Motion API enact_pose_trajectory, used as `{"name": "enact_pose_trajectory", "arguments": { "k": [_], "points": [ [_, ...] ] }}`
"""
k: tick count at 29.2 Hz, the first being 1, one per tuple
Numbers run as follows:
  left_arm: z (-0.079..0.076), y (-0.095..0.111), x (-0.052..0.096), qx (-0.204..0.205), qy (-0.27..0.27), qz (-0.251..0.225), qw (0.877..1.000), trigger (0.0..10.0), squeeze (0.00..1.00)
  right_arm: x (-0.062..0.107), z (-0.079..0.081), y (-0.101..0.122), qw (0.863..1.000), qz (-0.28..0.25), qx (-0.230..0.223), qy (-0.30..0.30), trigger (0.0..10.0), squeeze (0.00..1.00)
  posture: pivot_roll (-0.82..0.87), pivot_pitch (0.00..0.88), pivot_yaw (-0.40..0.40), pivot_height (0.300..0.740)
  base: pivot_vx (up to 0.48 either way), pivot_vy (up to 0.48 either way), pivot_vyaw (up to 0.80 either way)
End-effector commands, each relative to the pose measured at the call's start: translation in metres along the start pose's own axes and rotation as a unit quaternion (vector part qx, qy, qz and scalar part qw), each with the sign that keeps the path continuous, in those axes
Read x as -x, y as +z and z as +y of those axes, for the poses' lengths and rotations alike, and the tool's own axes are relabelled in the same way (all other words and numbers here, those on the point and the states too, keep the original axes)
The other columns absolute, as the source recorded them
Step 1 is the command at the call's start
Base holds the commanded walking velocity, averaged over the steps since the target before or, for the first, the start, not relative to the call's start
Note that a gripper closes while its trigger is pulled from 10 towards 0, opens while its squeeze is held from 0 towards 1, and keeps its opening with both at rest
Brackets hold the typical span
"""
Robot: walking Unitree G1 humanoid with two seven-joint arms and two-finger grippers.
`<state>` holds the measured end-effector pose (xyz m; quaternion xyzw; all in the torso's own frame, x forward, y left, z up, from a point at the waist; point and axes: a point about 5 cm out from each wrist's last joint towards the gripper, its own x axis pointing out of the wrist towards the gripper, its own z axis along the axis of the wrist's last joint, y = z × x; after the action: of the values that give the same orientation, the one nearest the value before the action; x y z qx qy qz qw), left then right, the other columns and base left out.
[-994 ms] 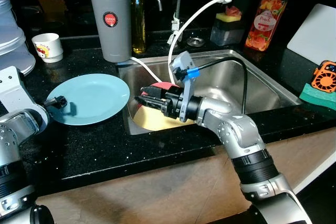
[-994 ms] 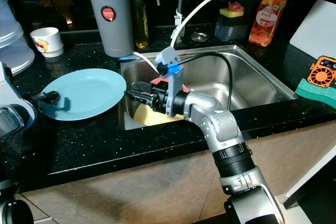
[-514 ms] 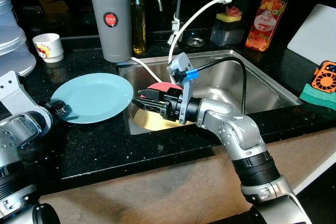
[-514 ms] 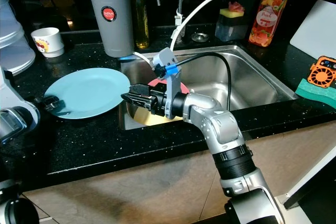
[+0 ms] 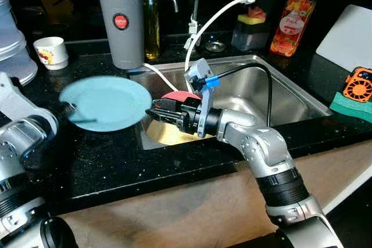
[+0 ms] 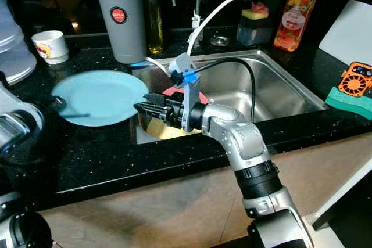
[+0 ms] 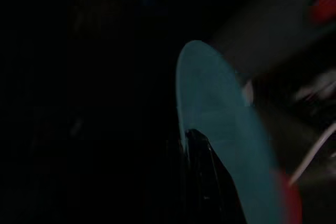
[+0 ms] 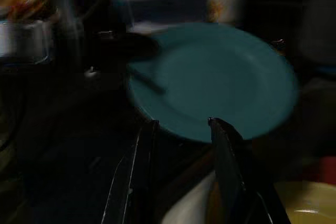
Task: Kitchen organization
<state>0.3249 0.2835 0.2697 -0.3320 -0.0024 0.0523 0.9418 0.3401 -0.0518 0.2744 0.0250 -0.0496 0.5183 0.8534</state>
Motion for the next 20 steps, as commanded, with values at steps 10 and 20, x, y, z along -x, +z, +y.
{"name": "enact_pose_trajectory", "arguments": {
  "k": [10, 20],
  "points": [
    [-0.061, 0.011, 0.011, 0.013, -0.24, -0.067, 0.968, 0.0, 0.0, 0.012, -0.049, 0.034, 0.959, -0.157, -0.137, -0.19, 0.4, 0.0, 0.04, 0.108, 0.014, 0.74, 0.0, 0.0, 0.0],
    [-0.072, 0.012, 0.024, 0.021, -0.357, -0.083, 0.93, 0.0, 0.0, 0.012, -0.05, 0.038, 0.922, -0.214, -0.274, -0.172, 0.0, 0.0, 0.05, 0.11, 0.019, 0.74, 0.0, 0.0, 0.0]
  ]
}}
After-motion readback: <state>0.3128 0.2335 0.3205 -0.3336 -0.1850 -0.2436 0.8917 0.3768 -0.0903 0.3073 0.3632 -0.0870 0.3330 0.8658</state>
